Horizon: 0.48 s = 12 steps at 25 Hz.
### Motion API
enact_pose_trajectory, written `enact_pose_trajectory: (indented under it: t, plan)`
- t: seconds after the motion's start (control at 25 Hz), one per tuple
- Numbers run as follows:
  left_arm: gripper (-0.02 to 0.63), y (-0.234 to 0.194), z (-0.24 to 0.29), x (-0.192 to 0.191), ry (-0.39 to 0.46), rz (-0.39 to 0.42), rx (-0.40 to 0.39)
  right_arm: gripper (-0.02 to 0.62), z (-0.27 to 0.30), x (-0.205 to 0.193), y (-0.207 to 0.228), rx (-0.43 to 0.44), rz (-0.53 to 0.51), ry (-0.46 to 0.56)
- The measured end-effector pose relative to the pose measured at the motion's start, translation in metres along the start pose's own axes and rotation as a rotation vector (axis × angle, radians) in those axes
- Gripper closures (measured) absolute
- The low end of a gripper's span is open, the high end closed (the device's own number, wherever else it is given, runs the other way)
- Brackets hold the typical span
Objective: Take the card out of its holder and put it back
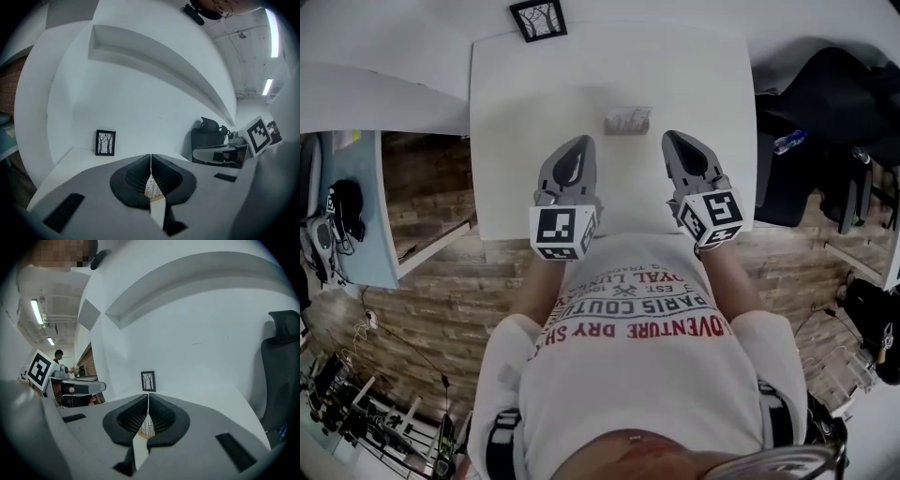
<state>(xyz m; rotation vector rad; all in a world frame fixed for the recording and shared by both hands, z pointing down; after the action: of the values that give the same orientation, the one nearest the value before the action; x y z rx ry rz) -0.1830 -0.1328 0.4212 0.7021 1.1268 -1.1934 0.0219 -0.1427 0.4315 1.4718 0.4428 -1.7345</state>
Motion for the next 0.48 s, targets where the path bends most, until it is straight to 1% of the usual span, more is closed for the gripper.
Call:
enact_pose_trajectory:
  t: [0.12, 0.24, 0.28, 0.32, 0.36, 0.48]
  plan:
    - [0.581, -0.002, 0.009, -0.002, -0.022, -0.008, 0.017, 0.569, 0.014, -0.002, 0.011, 0.061, 0.001, -0.032]
    - [0.581, 0.002, 0.012, -0.003, -0.036, -0.013, 0.009, 0.568, 0.027, -0.012, 0.023, 0.109, -0.007, -0.107]
    - [0.581, 0.004, 0.014, -0.004, -0.041, -0.009, 0.005, 0.556, 0.031, -0.015, 0.027, 0.128, -0.011, -0.131]
    - [0.581, 0.005, 0.017, -0.005, -0.046, -0.003, 0.003, 0.48, 0.035, -0.018, 0.031, 0.15, -0.017, -0.153]
    - [0.581, 0.006, 0.021, -0.006, -0.051, 0.003, 0.0, 0.428, 0.04, -0.02, 0.034, 0.174, -0.025, -0.174]
    - [0.581, 0.006, 0.03, -0.012, -0.069, 0.0, -0.004, 0.419, 0.053, -0.029, 0.044, 0.241, -0.063, -0.221]
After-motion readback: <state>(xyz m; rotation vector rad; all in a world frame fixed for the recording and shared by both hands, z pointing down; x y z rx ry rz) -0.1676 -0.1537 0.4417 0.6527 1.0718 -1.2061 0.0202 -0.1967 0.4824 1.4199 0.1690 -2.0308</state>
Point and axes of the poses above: the fingertips, and each gripper's own axes: z forward along the fingers, y to its right, x out of its top, the point moved 7 cm from there along -z, backward along the fingers, and after that the axes turned 9 degrees about x, right-handed, at the moved point
